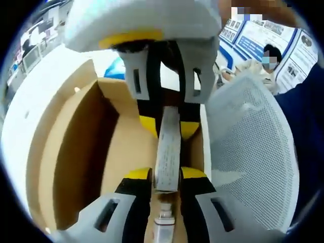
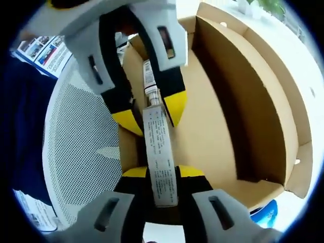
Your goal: Operate the shoe box by opening the lid, removing the specified soft item, and placing it in the target area until the item is outside and the box remains undamaged.
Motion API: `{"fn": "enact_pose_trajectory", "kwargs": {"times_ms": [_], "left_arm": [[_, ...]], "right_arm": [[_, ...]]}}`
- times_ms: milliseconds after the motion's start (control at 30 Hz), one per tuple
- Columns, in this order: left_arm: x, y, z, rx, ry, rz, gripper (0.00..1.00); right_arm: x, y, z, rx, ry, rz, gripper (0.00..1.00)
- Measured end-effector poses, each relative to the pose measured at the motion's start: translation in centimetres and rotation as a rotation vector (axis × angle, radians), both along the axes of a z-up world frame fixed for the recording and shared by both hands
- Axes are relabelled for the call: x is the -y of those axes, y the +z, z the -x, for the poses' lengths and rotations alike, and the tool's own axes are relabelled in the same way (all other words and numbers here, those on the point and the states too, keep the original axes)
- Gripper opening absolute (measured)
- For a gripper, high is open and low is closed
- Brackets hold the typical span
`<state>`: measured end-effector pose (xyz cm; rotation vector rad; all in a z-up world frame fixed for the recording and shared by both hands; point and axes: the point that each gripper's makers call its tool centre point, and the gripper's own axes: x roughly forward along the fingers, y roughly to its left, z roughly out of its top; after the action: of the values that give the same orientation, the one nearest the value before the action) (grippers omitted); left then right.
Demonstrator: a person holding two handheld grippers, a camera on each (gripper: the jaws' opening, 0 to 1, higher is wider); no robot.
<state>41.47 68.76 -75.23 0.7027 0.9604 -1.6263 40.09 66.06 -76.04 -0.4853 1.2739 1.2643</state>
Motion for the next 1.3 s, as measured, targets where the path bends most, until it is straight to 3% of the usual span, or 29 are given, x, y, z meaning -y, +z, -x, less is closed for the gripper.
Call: {"fn": "enact_pose_trajectory", "kwargs": {"times_ms": [133,467,733,867,1100,1300], "left_arm": [[0.1,-0.1,0.0,-0.026,0.006,0.015,0.18],[0.1,0.1,0.3,-0.018,-0.025,0.053,0.16],[0.1,0.0,0.1,-0.035,0.0,0.066,0.16],[0.0,0.2,0.0,-0.009,-0.021,0.063,0.15],[-0.1,2.5,-0.9,0.03,-0.028,0.072,0.15],[-0.1,5.5,-2.0,0.077,-0.031,0.098,0.15]], "right_arm": [[0.0,-0.1,0.0,0.011,0.017,0.0,0.18],[-0.3,-0.4,0.1,0.04,0.072,-0.013,0.19],[-0.4,-0.7,-0.1,0.073,0.108,-0.011,0.17],[-0.5,-0.2,-0.3,0.089,0.097,-0.026,0.17],[-0.7,1.8,-1.3,0.121,0.088,-0.042,0.17],[-0.7,5.0,-2.3,0.163,0.094,-0.04,0.17]]}}
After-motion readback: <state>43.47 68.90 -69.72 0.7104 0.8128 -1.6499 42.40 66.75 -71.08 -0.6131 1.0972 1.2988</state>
